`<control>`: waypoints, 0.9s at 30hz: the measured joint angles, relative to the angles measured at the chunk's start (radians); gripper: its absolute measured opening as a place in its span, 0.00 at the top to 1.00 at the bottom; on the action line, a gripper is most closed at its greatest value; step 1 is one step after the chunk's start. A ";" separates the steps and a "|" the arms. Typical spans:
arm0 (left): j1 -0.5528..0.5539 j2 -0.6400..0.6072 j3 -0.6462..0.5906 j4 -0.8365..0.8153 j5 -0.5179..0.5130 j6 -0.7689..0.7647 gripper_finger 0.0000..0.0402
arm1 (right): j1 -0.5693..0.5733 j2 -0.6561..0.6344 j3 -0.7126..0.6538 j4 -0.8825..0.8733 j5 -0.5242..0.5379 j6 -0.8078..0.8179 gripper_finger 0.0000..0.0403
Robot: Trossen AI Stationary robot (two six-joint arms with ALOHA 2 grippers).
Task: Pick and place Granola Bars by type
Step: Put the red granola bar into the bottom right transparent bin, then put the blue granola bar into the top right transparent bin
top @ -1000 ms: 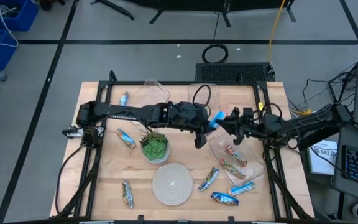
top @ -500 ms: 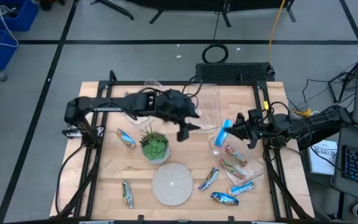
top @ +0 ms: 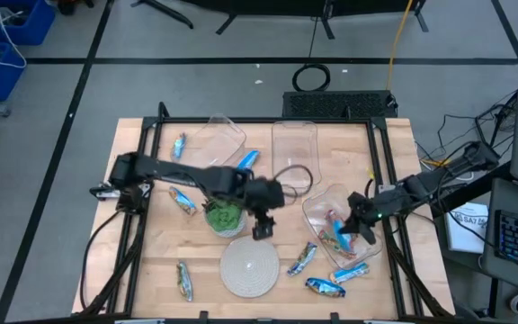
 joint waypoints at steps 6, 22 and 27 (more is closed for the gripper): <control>-0.051 0.089 -0.001 0.097 0.007 -0.160 0.40 | -0.001 0.000 0.000 -0.102 -0.028 0.046 0.79; -0.083 0.103 0.000 0.233 0.055 -0.614 0.40 | -0.001 0.085 0.000 0.308 -0.115 -0.018 0.38; -0.108 0.074 0.000 0.237 0.071 -0.562 0.40 | -0.002 0.263 0.028 0.494 -0.180 -0.156 0.46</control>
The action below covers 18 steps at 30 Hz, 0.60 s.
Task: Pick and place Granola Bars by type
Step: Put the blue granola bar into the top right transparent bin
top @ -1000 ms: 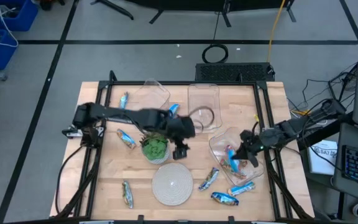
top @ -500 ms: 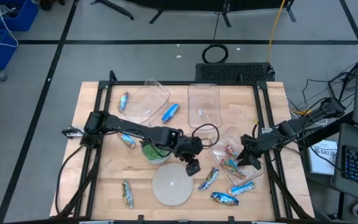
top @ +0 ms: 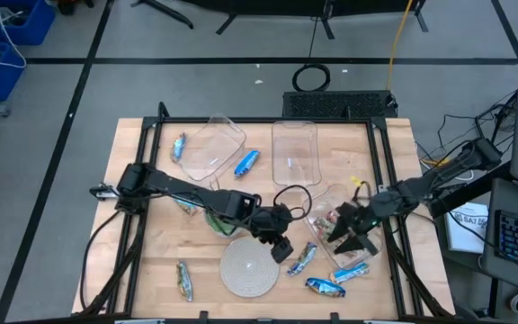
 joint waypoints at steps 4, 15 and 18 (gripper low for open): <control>-0.015 -0.067 0.000 -0.005 0.018 0.049 0.40 | 0.000 0.191 0.105 0.004 -0.092 -0.102 0.50; -0.079 -0.355 0.000 -0.293 -0.063 0.300 0.40 | -0.044 0.565 0.521 -0.272 -0.139 -0.424 0.51; -0.090 -0.441 0.001 -0.324 -0.123 0.317 0.40 | -0.046 0.645 0.577 -0.402 -0.073 -0.533 0.51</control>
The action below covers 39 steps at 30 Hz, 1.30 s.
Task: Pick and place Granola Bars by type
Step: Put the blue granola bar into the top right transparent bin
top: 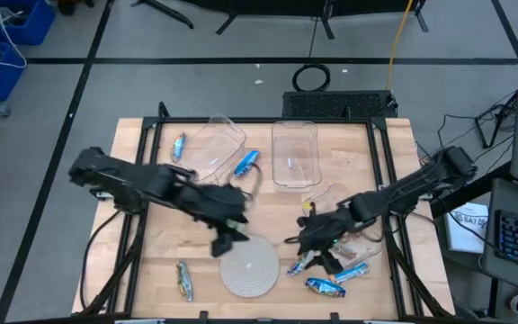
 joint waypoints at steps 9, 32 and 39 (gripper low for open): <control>-0.013 -0.158 0.000 -0.120 -0.051 -0.026 0.40 | 0.010 0.194 0.006 -0.032 0.024 -0.120 0.51; -0.106 -0.133 -0.002 -0.140 -0.335 -0.176 0.40 | -0.047 0.177 0.063 -0.103 0.047 -0.180 0.92; -0.095 -0.132 -0.123 -0.119 -0.498 -0.125 0.40 | -0.129 -0.030 0.109 -0.029 0.058 -0.189 0.94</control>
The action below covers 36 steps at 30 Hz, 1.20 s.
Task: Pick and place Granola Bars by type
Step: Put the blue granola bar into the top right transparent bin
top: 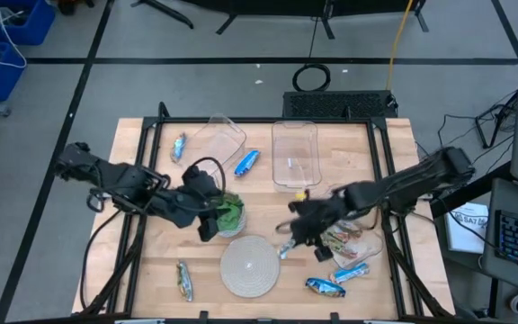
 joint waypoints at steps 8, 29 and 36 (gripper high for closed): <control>0.038 0.005 -0.244 0.533 0.050 0.344 0.40 | -0.129 -0.091 0.001 0.349 0.041 0.129 0.94; 0.119 0.012 -0.372 0.905 -0.144 0.412 0.41 | -0.190 -0.046 0.001 0.489 0.190 0.298 0.95; 0.125 -0.002 -0.372 0.820 -0.313 0.319 0.40 | -0.186 -0.059 0.000 0.462 0.180 0.310 0.95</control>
